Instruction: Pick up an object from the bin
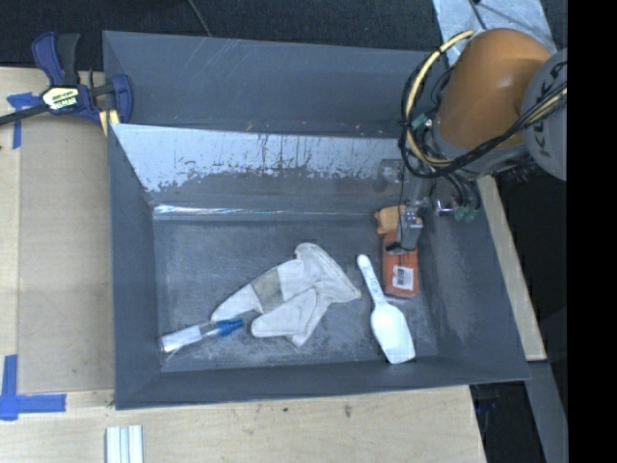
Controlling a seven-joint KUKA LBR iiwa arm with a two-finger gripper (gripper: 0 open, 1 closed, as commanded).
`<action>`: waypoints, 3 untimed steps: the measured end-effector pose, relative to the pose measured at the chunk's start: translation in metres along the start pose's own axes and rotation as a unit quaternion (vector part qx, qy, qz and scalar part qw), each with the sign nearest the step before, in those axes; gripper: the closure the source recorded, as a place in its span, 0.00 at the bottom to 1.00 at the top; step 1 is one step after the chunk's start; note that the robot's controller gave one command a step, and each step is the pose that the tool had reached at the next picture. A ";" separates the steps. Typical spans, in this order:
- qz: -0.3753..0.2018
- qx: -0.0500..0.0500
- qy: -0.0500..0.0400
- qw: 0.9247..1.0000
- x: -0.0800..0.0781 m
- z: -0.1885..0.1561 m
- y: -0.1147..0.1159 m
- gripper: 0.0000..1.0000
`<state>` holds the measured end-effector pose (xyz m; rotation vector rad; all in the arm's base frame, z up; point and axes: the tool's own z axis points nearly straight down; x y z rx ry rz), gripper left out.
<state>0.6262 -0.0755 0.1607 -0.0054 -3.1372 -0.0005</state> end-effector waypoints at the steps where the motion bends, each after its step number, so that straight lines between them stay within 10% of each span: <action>1: -0.001 0.000 -0.004 1.000 -0.002 -0.005 0.000 0.00; 3: -0.054 0.000 -0.004 0.999 0.009 0.086 0.051 0.00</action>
Offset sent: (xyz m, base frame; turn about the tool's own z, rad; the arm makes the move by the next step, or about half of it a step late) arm -0.0052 0.0440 -0.0734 -0.1176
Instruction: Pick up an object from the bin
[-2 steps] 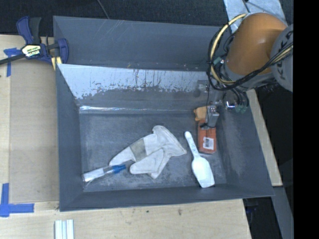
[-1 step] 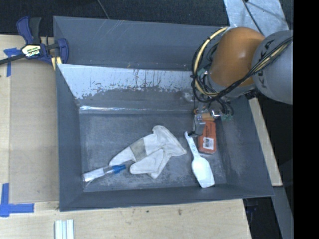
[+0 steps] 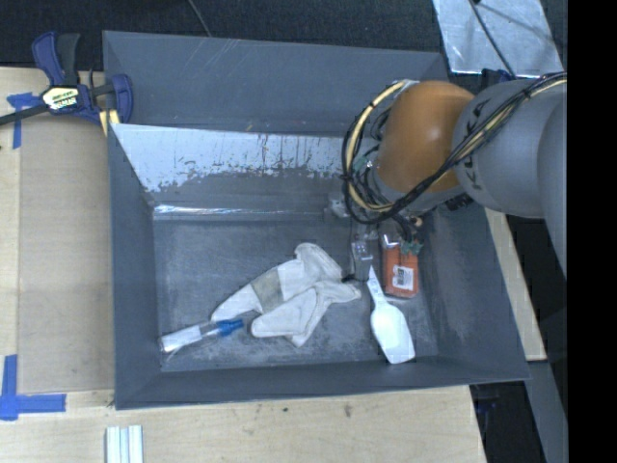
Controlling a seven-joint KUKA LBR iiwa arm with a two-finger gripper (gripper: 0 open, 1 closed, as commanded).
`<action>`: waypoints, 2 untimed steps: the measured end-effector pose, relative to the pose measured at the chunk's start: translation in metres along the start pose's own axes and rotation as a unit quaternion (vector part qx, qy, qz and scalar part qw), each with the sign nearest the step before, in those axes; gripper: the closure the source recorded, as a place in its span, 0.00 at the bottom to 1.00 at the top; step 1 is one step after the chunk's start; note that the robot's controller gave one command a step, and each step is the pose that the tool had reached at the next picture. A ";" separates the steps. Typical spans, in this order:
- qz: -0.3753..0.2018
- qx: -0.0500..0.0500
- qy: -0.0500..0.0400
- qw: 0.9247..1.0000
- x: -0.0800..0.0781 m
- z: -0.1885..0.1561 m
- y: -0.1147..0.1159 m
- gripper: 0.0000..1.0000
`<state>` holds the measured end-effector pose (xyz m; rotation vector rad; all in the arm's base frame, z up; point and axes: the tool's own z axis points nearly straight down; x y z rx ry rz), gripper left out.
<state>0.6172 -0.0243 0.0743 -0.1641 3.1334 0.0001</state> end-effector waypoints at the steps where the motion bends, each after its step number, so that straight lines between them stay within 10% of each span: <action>1: 0.018 0.000 -0.001 1.000 0.020 0.004 0.017 0.00; 2: -0.013 0.000 -0.002 1.000 0.012 0.002 0.056 1.00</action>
Offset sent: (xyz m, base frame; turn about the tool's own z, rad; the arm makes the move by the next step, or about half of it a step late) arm -0.0195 0.0543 -0.0043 -0.0266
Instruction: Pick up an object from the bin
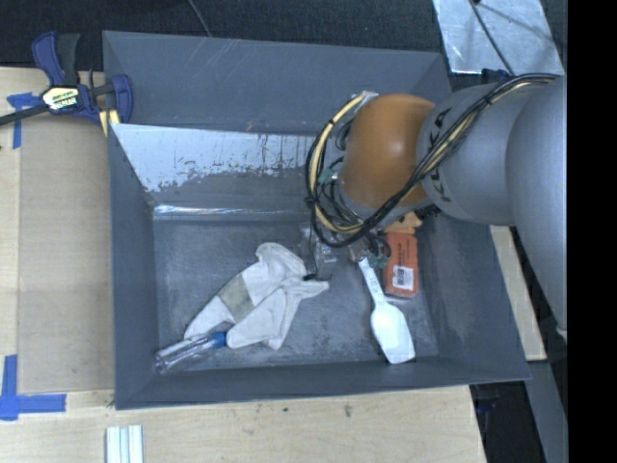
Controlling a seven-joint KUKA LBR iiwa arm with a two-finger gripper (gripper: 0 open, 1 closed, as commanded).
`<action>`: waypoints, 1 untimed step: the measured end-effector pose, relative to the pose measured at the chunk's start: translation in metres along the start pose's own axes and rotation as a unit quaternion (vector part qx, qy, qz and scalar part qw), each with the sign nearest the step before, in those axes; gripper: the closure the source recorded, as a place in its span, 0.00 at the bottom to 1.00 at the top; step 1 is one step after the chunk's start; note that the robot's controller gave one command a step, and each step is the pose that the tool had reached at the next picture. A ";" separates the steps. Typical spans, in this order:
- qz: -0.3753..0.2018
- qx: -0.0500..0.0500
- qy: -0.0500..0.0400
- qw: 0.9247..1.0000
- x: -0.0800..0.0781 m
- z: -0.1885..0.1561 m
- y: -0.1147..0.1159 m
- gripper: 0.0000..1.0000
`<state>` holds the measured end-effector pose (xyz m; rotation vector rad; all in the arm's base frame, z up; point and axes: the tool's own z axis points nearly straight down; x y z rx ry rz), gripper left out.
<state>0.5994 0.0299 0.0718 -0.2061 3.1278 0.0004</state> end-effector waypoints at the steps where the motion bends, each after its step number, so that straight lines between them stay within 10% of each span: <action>1: 0.000 0.000 0.001 1.000 0.000 0.001 0.000 0.00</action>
Offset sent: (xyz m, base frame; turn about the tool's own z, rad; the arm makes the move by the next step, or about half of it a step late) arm 0.0000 0.0000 0.0000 0.0000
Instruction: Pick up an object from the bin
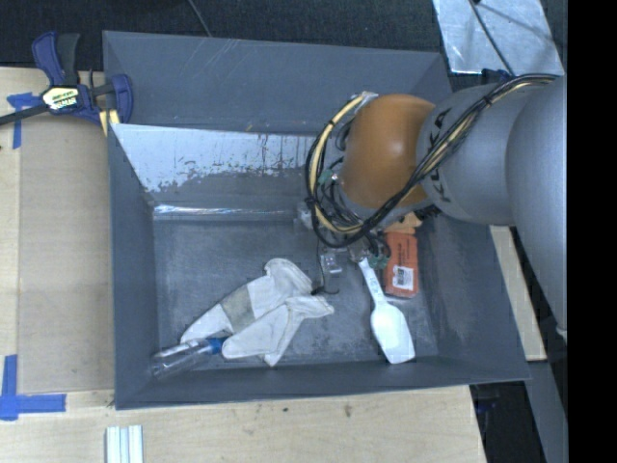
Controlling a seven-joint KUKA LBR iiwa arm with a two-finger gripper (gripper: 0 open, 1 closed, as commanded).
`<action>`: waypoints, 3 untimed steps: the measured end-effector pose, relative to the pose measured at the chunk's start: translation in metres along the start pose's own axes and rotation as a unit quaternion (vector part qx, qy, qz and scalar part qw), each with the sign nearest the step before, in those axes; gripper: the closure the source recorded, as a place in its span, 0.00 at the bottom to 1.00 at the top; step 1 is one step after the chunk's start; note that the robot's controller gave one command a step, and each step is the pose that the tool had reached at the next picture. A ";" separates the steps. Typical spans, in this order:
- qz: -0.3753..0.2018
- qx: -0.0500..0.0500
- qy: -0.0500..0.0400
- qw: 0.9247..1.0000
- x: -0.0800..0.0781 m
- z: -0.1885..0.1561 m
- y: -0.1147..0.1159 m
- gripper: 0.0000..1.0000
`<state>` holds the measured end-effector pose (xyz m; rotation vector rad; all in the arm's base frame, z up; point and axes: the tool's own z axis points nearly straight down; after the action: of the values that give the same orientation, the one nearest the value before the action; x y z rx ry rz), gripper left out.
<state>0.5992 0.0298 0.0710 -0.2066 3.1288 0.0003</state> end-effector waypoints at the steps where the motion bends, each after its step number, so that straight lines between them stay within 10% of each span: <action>1: 0.000 0.000 0.000 1.000 0.000 0.000 0.000 0.00; 3: 0.015 0.000 -0.002 1.000 0.023 -0.075 0.026 0.00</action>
Offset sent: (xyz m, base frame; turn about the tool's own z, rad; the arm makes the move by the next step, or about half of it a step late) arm -0.0354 0.0150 0.0848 -0.0795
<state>0.5727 0.0521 0.1462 -0.1594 3.1272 0.0007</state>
